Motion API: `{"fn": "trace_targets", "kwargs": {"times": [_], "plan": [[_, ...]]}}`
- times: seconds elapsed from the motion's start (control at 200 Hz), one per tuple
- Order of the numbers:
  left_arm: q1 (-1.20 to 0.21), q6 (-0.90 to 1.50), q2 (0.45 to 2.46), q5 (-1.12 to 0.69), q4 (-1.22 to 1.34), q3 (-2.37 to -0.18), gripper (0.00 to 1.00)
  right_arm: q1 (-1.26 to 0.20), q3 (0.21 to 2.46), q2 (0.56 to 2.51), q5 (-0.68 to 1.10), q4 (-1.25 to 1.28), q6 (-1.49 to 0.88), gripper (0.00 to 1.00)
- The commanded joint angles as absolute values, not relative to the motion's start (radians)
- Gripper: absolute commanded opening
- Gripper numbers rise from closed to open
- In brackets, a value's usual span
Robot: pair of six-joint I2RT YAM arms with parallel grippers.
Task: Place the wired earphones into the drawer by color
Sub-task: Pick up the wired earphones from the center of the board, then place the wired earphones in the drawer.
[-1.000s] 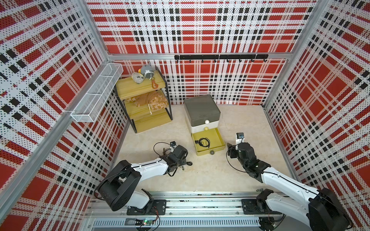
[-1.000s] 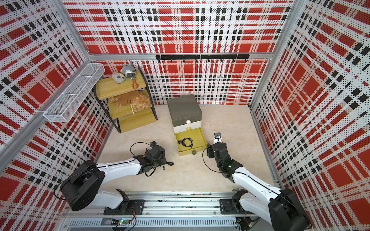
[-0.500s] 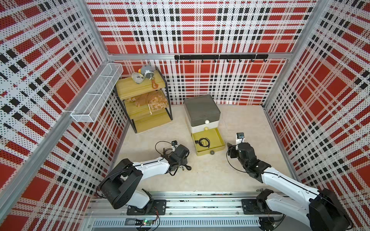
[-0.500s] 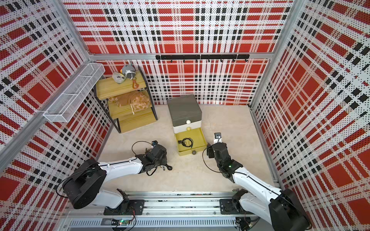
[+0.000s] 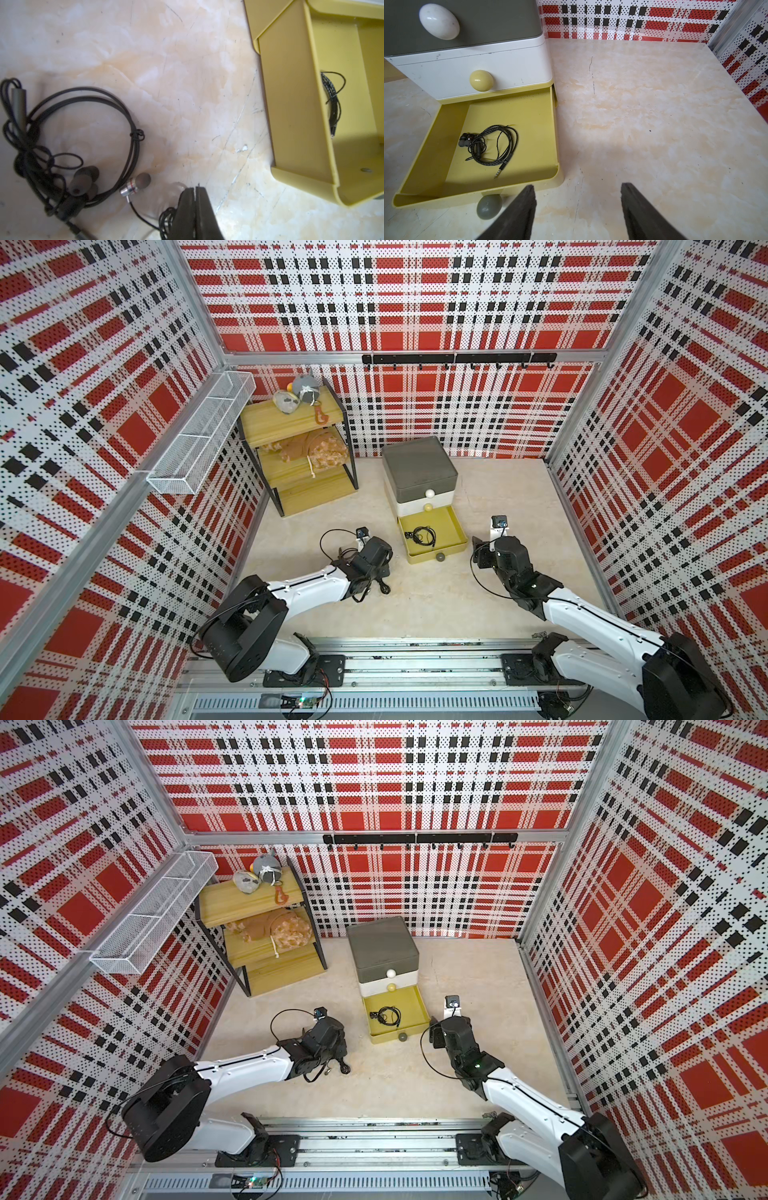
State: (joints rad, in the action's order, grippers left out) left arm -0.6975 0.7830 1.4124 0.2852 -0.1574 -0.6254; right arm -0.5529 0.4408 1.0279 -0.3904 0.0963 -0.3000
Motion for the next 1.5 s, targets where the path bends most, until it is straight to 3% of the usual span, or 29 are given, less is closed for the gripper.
{"fn": "trace_targets", "kwargs": {"times": [0.0,0.747,1.493], "plan": [[-0.703,0.769,1.38,0.295,-0.163,-0.652,0.0,-0.546,0.438,1.007,-0.406,0.101,-0.296,0.71],[-0.704,0.665,1.159,0.319,-0.167,-0.773,0.0,-0.546,0.431,0.983,-0.413,0.103,-0.299,0.71],[-0.73,0.617,1.36,0.273,-0.02,-0.966,0.0,-0.545,0.422,0.945,-0.425,0.098,-0.299,0.71]]}}
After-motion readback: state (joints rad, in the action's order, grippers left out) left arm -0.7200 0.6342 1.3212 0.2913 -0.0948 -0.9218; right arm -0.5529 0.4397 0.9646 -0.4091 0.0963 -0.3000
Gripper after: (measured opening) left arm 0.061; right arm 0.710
